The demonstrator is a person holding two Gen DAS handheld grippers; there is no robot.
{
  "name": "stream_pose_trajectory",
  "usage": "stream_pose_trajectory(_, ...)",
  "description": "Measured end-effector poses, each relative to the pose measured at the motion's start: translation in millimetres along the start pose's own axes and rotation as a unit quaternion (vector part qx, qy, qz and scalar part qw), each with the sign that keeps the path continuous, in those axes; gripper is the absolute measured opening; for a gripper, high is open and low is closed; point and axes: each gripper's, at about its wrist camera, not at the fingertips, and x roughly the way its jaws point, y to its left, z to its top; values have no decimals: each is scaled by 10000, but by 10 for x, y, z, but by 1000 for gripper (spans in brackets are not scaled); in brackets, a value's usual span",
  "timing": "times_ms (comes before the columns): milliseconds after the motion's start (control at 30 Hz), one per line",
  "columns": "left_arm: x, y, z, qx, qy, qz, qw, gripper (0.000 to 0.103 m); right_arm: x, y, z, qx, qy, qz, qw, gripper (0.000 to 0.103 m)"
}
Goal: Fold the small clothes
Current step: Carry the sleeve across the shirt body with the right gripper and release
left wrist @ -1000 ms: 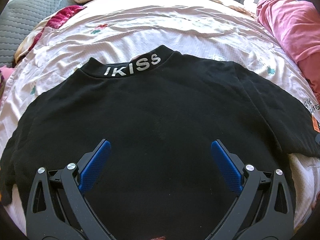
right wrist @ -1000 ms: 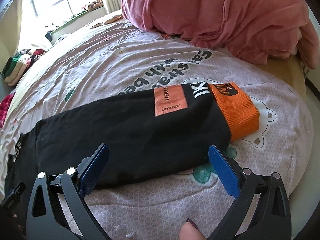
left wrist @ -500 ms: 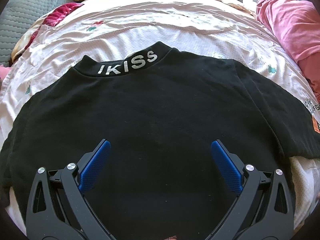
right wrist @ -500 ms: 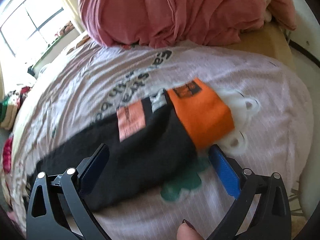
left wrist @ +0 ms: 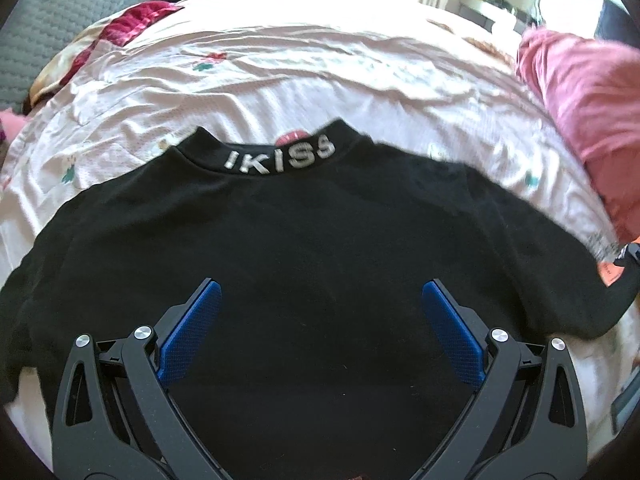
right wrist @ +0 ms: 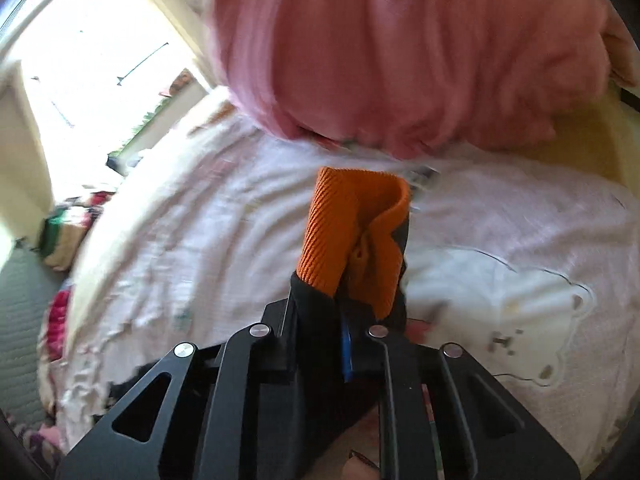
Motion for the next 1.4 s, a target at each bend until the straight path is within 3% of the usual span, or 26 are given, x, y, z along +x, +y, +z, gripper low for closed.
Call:
stream_pose_trajectory(133, -220, 171, 102, -268, -221, -166, 9993, 95, -133, 318, -16, -408, -70, 637, 9971, 14)
stream_pose_trajectory(367, -515, 554, 204, -762, -504, -310, 9953, 95, -232, 923, -193, -1202, 11, 1616, 9795, 14)
stream_pose_trajectory(633, -668, 978, 180, -1147, -652, -201, 9911, 95, -309, 1458, -508, -1926, 119, 2223, 9557, 14)
stream_pose_trajectory(833, -682, 1226, 141, -1448, -574, -328, 9873, 95, -379, 1880, -883, -2564, 371, 2665, 9284, 16)
stream_pose_trajectory(1000, -665, 1379, 86, -1666, -523, -441, 9837, 95, -455, 2170, -1204, -3056, 541, 2839, 9073, 19)
stream_pose_trajectory(1167, -597, 1447, 19, -1799, -394, -588, 9811, 95, -541, 2290, -1342, -3349, 548, 3053, 8897, 41)
stream_pose_trajectory(1267, -535, 1399, -26, -1766, -322, -689, 9813, 95, -550, 2290, -1331, -3394, 512, 2940, 8920, 41)
stream_pose_trajectory(1400, -382, 1221, -110, -1696, -95, -1148, 9788, 94, -410, 2198, -1275, -3534, 536, 2122, 9095, 41)
